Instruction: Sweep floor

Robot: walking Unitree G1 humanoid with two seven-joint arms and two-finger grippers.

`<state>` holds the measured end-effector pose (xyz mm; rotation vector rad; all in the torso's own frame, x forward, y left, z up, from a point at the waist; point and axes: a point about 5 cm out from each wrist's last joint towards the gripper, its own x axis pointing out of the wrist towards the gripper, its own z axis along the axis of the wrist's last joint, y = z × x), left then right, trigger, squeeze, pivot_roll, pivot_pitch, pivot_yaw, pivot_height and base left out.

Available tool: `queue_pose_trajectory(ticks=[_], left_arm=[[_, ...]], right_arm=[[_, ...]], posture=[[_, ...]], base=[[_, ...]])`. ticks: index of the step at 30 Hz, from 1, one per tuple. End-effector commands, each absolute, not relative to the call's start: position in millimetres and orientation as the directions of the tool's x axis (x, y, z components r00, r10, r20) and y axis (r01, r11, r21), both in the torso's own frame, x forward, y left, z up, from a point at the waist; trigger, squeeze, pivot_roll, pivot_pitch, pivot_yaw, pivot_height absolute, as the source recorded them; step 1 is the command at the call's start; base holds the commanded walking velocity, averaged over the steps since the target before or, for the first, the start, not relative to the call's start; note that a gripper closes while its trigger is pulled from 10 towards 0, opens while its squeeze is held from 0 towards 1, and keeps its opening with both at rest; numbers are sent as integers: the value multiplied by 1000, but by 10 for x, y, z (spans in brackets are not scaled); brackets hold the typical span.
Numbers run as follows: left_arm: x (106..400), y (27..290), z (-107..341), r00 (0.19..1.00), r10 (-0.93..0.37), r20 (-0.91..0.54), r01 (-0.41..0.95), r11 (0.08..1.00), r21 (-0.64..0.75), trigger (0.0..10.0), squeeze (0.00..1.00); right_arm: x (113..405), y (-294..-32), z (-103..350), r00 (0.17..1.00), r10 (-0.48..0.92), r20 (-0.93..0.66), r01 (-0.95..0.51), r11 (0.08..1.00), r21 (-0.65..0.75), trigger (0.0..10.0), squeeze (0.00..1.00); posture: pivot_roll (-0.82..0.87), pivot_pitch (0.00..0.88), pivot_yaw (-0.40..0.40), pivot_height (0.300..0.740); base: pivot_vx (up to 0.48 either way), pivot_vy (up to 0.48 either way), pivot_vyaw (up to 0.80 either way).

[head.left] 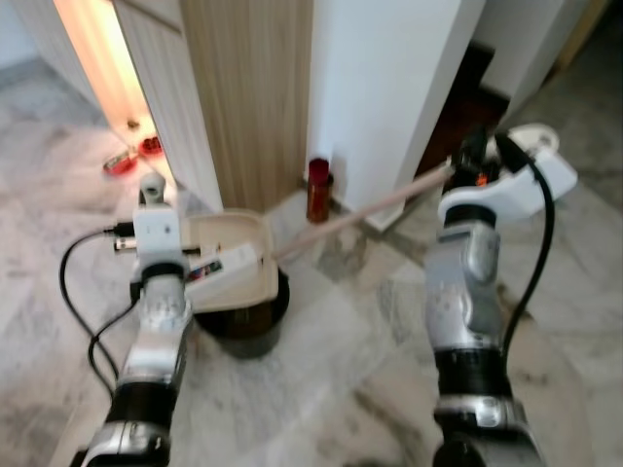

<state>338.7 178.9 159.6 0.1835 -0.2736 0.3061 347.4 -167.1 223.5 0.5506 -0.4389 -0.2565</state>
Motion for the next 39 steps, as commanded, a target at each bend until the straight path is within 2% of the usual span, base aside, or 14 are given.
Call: queue_pose_trajectory(ticks=[1, 10, 16, 21, 34, 39], left_arm=[[3374, 1862, 1676, 898, 287, 332, -347, 927, 138, 10000, 0], [3368, 1830, 1687, 897, 274, 346, -335, 933, 131, 10000, 0], [3372, 1826, 1668, 903, 270, 333, -330, 934, 135, 10000, 0], [3372, 1828, 1656, 905, 271, 328, -329, 934, 136, 10000, 0], [3373, 1826, 1650, 906, 269, 326, -327, 936, 135, 10000, 0], [3373, 1824, 1649, 907, 266, 325, -322, 937, 133, 10000, 0]], right_arm=[[3450, -1588, 2447, 850, -340, 403, 51, 814, 579, 10000, 0], [3442, -1579, 2506, 842, -328, 429, 37, 827, 561, 10000, 0], [3406, -1502, 2625, 817, -280, 505, 5, 878, 479, 10000, 0], [3342, -1392, 2785, 773, -196, 604, -38, 935, 352, 10000, 0], [3264, -1390, 2972, 711, -200, 675, -5, 957, 289, 10000, 0], [3197, -1331, 3075, 656, -152, 740, 26, 984, 178, 10000, 0]], posture=[[-4, 114, -39, 740], [-6, 112, -40, 740], [-6, 115, -40, 740], [-7, 115, -40, 740], [-8, 116, -41, 740], [-8, 116, -42, 740]], base=[[307, 0, 0], [129, 0, 0], [0, 0, 0], [0, 0, 0], [0, 0, 0], [0, 0, 0]])
